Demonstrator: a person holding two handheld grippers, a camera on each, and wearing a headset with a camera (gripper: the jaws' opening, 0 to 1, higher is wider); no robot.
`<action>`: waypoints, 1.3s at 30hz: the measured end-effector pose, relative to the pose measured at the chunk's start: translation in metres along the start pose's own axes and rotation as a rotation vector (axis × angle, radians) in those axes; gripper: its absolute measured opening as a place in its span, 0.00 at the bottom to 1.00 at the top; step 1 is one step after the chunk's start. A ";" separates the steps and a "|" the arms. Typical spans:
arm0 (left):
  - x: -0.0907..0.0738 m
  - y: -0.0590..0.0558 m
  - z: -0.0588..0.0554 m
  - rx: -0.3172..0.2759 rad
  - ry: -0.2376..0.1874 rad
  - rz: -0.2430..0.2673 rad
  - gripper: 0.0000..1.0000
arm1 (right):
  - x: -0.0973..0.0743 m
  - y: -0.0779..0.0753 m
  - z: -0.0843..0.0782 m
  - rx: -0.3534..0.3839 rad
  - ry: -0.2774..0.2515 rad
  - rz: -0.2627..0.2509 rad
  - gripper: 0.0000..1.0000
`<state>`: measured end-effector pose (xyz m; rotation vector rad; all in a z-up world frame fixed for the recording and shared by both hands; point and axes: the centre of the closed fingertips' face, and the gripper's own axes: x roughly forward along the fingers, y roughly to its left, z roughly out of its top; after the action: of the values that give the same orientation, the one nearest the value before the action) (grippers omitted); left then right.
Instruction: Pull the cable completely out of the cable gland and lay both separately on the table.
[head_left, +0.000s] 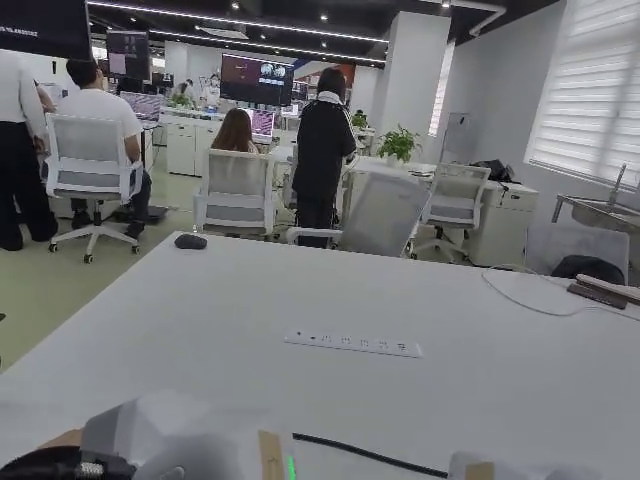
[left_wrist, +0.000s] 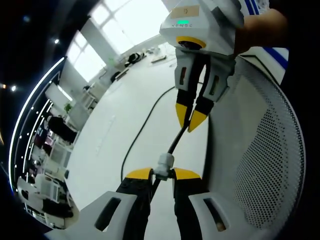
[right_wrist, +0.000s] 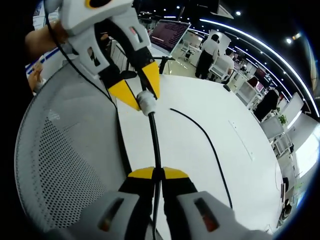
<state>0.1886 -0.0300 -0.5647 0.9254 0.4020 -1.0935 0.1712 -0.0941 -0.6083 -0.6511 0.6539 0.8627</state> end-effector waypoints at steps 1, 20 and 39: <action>0.000 0.000 0.000 0.000 0.001 0.000 0.16 | 0.000 0.000 -0.002 0.003 0.004 0.001 0.03; 0.001 0.002 0.004 0.014 -0.003 -0.001 0.16 | -0.001 -0.001 0.014 0.012 -0.024 0.013 0.18; 0.002 -0.002 0.005 0.018 -0.012 -0.010 0.16 | 0.006 0.008 0.057 -0.072 -0.133 0.013 0.04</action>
<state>0.1869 -0.0350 -0.5641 0.9333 0.3883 -1.1131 0.1821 -0.0451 -0.5788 -0.6485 0.5094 0.9368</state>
